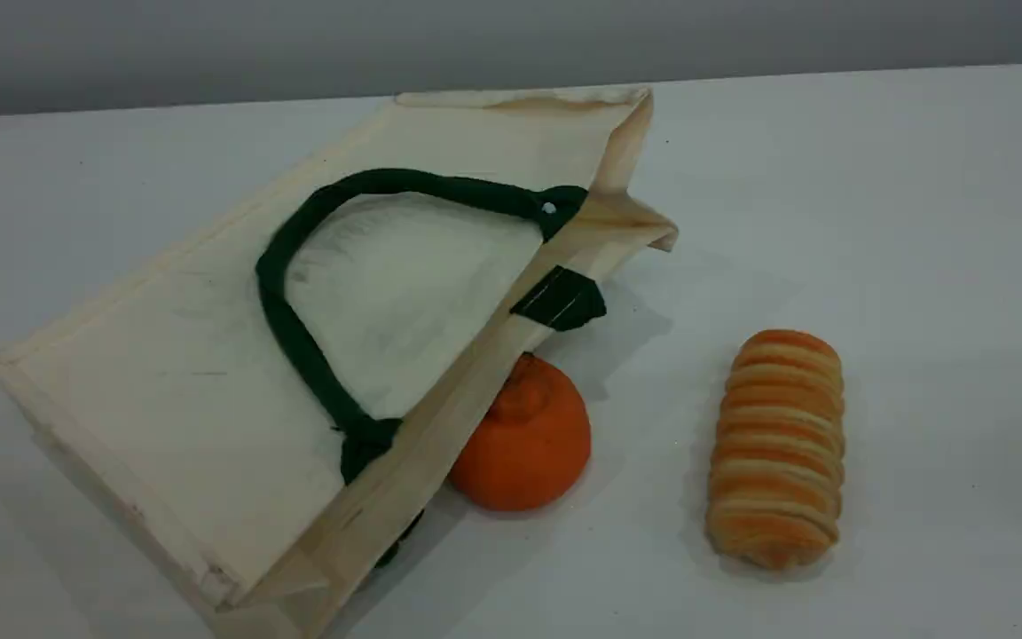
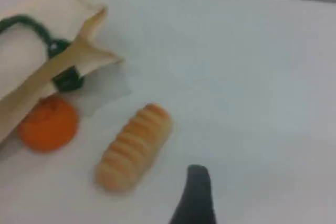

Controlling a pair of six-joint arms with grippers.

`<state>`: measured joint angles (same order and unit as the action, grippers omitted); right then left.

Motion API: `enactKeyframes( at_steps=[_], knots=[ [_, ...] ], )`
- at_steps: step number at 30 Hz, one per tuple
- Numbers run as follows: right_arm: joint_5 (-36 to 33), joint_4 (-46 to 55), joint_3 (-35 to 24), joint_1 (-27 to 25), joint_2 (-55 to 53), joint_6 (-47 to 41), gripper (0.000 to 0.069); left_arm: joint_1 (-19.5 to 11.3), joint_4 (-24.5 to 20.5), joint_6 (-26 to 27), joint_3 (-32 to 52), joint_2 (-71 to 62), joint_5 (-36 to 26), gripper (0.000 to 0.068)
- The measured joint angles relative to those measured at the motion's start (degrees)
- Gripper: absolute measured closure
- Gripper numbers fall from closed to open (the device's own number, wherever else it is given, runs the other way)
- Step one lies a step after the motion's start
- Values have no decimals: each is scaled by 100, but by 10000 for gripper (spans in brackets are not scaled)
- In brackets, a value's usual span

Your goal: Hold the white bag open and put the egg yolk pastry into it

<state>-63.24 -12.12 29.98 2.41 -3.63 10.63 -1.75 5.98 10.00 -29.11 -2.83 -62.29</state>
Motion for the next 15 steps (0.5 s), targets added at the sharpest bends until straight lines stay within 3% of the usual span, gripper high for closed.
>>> enactKeyframes(
  at_steps=[15],
  knots=[
    [-6, -65, 11, -259, 363, 0, 123, 0, 0, 0, 0, 287, 0, 101]
  ],
)
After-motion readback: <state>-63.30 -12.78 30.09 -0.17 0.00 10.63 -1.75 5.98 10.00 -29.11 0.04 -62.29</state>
